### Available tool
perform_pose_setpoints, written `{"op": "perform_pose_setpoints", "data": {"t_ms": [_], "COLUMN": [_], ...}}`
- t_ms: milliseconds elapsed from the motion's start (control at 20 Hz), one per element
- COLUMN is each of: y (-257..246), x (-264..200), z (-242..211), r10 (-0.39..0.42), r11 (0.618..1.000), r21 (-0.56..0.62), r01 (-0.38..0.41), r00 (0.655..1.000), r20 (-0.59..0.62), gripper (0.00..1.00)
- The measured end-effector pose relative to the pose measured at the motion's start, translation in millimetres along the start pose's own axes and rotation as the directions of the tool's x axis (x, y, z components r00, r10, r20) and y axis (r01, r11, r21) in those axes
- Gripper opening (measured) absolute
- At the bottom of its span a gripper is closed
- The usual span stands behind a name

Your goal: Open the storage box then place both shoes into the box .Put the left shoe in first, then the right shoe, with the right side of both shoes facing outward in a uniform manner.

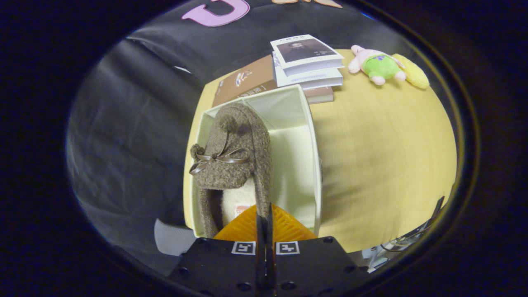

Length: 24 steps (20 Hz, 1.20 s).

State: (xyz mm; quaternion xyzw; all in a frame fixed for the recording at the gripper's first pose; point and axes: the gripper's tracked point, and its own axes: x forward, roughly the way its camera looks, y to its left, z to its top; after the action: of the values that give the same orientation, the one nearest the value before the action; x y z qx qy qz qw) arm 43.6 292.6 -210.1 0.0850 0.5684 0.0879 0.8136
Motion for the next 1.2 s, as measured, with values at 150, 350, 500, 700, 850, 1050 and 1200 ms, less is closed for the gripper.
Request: {"op": "perform_pose_setpoints", "data": {"t_ms": [150,350,500,700,850,1050,1200], "y": [-10.3,-15.9,-15.6,-12.1,11.4,1.2,-19.4], "x": [10.7,16.9,17.2,4.0,-13.0,-38.6,-60.5], "z": [-3.9,-5.0,-3.9,7.4,17.9,29.7,37.6], "r10": [-0.079,-0.121,-0.118,-0.076,0.045,0.063,0.061], "r11": [0.997,0.992,0.992,0.997,0.999,0.998,0.998], "r21": [-0.022,-0.037,-0.047,-0.013,0.008,-0.032,-0.025], "r01": [0.079,0.122,0.121,0.078,-0.047,-0.056,-0.055], "r00": [0.997,0.992,0.992,0.991,0.986,0.964,0.936], "r20": [0.008,0.030,0.053,0.114,0.162,0.260,0.347], "gripper": [0.05,0.07,0.08,0.25,0.46,0.82,1.00]}}
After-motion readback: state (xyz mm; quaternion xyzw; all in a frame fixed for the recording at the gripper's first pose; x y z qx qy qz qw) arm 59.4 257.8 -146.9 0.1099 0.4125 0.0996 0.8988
